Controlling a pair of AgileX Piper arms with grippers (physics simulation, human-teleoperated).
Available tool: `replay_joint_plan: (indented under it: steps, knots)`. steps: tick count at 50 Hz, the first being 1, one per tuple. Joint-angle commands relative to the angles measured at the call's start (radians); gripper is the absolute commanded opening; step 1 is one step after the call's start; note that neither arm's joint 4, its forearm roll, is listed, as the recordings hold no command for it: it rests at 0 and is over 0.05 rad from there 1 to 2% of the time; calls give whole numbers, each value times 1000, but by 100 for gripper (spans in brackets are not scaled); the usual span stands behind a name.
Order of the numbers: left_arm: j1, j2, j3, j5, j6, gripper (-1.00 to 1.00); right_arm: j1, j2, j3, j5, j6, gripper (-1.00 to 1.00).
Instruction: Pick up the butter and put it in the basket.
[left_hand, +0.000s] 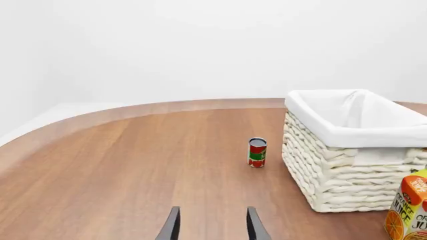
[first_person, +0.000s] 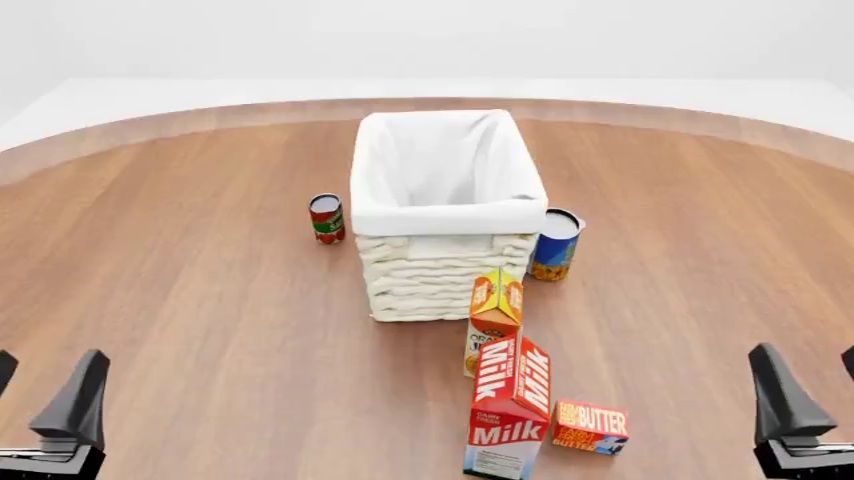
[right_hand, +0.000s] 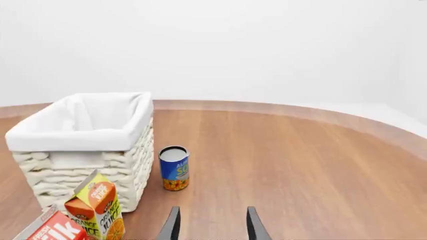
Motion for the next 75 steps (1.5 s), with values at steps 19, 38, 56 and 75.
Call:
replay_joint_plan:
  steps: [19,38,56,75]
  knots:
    - [0,0,0,0,0,100,258,40,-160,118,-165,100]
    - [0,0,0,0,0,100,375,369,-265,267,-523,100]
    - [0,0,0,0,0,100,428,583,-385,433,-701,100]
    - [0,0,0,0,0,100,644,740,-389,604,-734,100]
